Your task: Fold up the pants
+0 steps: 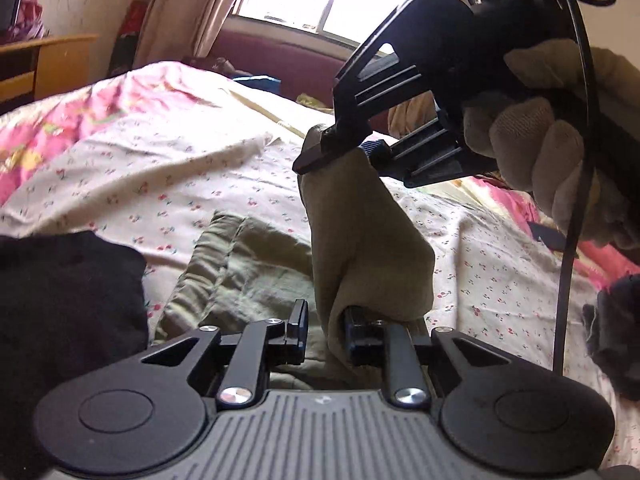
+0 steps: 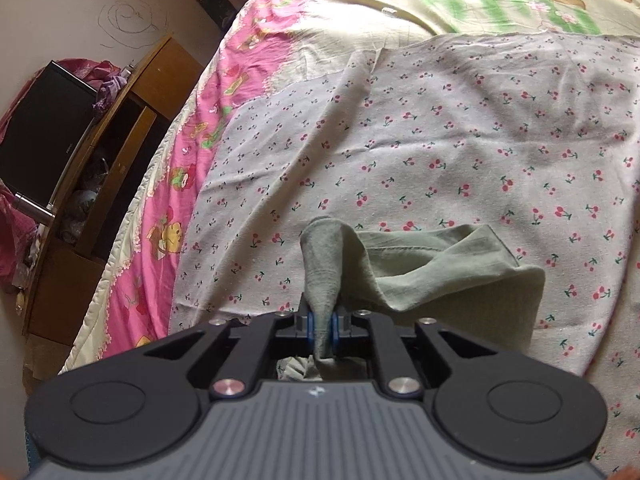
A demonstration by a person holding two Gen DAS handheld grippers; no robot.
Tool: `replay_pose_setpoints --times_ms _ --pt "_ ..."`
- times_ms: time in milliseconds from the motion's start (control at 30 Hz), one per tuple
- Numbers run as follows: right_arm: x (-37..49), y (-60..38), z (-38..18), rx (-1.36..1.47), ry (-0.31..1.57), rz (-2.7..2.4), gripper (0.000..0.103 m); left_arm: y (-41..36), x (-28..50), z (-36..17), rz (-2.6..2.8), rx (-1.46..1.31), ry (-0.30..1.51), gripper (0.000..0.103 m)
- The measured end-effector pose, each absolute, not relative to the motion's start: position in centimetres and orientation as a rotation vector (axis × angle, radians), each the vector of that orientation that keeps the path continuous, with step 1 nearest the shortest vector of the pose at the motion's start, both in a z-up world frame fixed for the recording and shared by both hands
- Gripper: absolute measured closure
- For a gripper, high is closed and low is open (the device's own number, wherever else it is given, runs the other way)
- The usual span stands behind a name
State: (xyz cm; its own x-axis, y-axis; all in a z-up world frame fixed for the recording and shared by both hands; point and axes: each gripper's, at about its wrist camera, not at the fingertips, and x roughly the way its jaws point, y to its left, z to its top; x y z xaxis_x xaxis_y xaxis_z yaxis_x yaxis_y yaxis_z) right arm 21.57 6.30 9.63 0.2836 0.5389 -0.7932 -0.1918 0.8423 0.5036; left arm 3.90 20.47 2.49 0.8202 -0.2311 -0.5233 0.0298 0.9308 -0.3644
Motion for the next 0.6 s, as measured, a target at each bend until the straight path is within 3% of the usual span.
replay_pose_setpoints --times_ms 100,367,600 --pt "21.9 7.9 8.4 0.321 1.21 0.504 0.087 22.0 2.7 1.8 -0.136 -0.415 0.595 0.067" --pt "21.1 8.0 7.5 0.365 1.251 0.575 0.082 22.9 0.3 3.0 -0.116 -0.419 0.499 0.049" --pt "19.9 4.9 7.2 0.098 1.102 0.575 0.078 21.9 0.9 3.0 -0.152 -0.352 0.518 0.046"
